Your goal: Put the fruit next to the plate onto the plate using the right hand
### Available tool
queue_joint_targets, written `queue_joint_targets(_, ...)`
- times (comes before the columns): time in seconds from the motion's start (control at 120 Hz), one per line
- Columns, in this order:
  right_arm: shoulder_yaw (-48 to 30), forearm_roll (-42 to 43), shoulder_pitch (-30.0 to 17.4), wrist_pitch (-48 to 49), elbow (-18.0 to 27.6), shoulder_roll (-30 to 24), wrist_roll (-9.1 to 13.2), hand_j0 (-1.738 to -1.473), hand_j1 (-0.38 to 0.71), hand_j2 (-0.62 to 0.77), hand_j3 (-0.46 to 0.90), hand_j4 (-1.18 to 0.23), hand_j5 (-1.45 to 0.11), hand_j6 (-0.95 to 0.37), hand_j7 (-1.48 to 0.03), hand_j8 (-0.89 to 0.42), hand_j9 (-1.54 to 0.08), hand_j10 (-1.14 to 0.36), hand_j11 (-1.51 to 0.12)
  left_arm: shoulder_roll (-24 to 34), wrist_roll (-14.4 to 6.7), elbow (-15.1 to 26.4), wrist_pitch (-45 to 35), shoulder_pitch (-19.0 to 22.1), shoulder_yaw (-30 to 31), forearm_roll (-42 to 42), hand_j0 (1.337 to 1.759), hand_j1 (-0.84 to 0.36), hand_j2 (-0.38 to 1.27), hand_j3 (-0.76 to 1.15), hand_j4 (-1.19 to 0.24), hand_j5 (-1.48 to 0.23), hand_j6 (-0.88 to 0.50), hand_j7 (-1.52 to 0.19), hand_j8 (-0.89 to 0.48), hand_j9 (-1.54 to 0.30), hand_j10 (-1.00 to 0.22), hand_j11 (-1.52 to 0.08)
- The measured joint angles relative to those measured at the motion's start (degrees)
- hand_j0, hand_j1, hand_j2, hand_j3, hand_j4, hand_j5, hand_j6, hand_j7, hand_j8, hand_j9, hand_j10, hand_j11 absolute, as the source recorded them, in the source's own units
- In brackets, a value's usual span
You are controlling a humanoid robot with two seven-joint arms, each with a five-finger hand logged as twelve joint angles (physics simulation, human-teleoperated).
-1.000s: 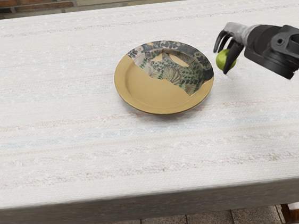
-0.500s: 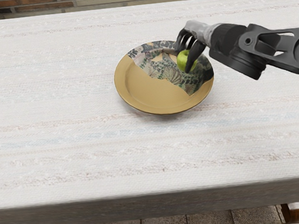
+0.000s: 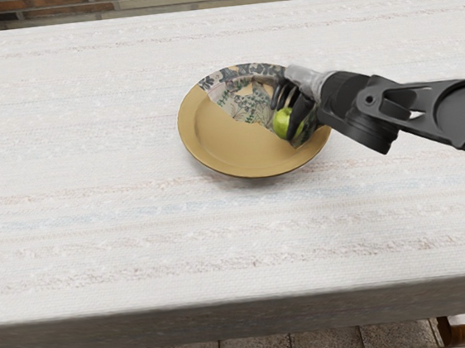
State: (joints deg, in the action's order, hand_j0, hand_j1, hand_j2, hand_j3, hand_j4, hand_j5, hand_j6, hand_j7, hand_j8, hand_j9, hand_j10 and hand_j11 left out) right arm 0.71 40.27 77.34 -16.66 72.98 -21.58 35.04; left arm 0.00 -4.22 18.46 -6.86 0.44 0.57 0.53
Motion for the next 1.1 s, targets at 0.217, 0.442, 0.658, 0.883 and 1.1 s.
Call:
queue_joint_targets(0.217, -0.4, 0.0, -0.4, 0.0, -1.8, 0.9, 0.0, -1.658, 0.07, 0.30, 0.00, -0.48, -0.68, -0.33, -0.65, -0.24, -0.66, -0.36, -0.66, 0.0, 0.0, 0.0, 0.0, 0.0, 0.0, 0.0, 1.658, 0.35, 0.00, 0.00, 0.00, 0.00, 0.00, 0.00, 0.00, 0.00, 0.00, 0.00)
queue_joint_targets(0.442, -8.8, -8.8, -0.5, 18.3, -1.5, -4.6, 0.0, -1.658, -0.19, 0.10, 0.00, -0.18, -0.25, -0.13, -0.24, -0.10, -0.25, -0.14, -0.25, 0.0, 0.0, 0.0, 0.0, 0.0, 0.0, 0.0, 1.658, 0.35, 0.00, 0.00, 0.00, 0.00, 0.00, 0.00, 0.00, 0.00, 0.00, 0.00)
queue_joint_targets(0.658, -13.4, -20.3, 0.0, 44.2, -1.0, -16.6, 0.0, -1.658, -0.27, 0.03, 0.00, -0.08, -0.12, -0.07, -0.11, -0.06, -0.11, -0.07, -0.11, 0.0, 0.0, 0.0, 0.0, 0.0, 0.0, 0.0, 1.658, 0.35, 0.00, 0.00, 0.00, 0.00, 0.00, 0.00, 0.00, 0.00, 0.00, 0.00)
queue_joint_targets(0.883, -14.1, -28.0, -0.1, 50.8, -0.9, -29.4, 0.0, -1.658, -0.30, 0.01, 0.00, -0.05, -0.07, -0.05, -0.07, -0.04, -0.07, -0.05, -0.07, 0.0, 0.0, 0.0, 0.0, 0.1, 0.0, 0.0, 1.658, 0.35, 0.00, 0.00, 0.00, 0.00, 0.00, 0.00, 0.00, 0.00, 0.00, 0.00)
queue_joint_targets(1.1, -13.8, -31.1, -0.4, 51.6, -0.9, -35.4, 0.0, -1.658, -0.31, 0.00, 0.00, -0.04, -0.05, -0.04, -0.05, -0.04, -0.05, -0.04, -0.05, 0.0, 0.0, 0.0, 0.0, -0.1, 0.0, 0.0, 1.658, 0.35, 0.00, 0.00, 0.00, 0.00, 0.00, 0.00, 0.00, 0.00, 0.00, 0.00)
